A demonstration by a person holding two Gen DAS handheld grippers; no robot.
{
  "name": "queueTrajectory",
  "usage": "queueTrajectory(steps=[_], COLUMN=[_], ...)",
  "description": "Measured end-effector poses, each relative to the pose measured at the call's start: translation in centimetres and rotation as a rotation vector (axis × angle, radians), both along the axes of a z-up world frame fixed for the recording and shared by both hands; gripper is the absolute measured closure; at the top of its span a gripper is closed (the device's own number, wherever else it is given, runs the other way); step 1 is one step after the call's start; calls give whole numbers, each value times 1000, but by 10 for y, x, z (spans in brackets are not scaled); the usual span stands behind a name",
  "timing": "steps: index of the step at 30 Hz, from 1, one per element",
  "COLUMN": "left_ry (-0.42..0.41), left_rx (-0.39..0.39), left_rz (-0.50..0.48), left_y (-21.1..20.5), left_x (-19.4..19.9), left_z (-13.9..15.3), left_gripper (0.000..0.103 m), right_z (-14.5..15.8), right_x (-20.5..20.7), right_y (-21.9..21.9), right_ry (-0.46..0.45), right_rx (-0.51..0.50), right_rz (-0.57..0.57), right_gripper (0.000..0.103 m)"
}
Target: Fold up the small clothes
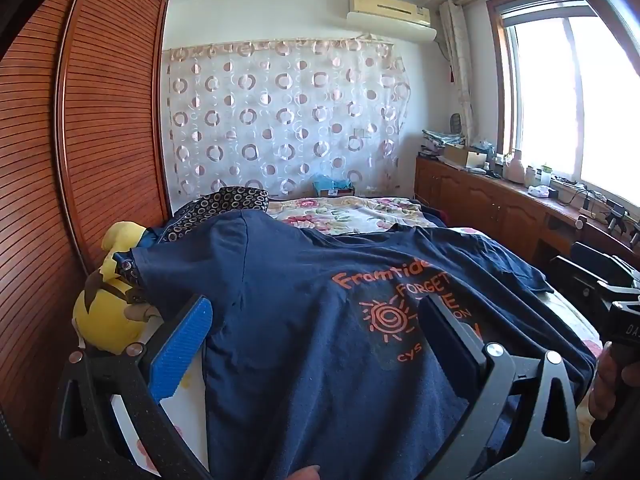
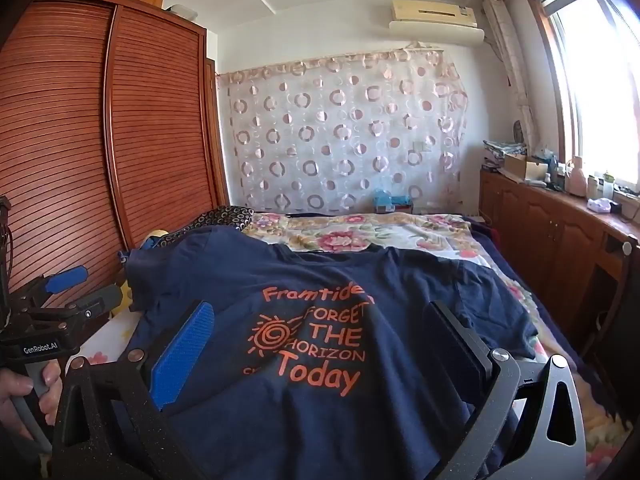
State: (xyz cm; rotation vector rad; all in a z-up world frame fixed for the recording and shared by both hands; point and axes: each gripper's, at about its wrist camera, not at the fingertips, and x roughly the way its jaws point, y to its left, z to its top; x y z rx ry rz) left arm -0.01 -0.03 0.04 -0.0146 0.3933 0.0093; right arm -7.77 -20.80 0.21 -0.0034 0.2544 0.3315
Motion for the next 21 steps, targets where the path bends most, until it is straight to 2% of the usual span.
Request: queueTrajectory(steps=[21], left_ry=[-1], left_rx=[9], left_rz=[1], left_y=[-1], left_x=[0], left_z=[0], left_gripper=[0], right_z=[-2], right_x=[2], right_y=[2], right_ry=[11], right_rx=[2], right_rz=[6], right_gripper=[0])
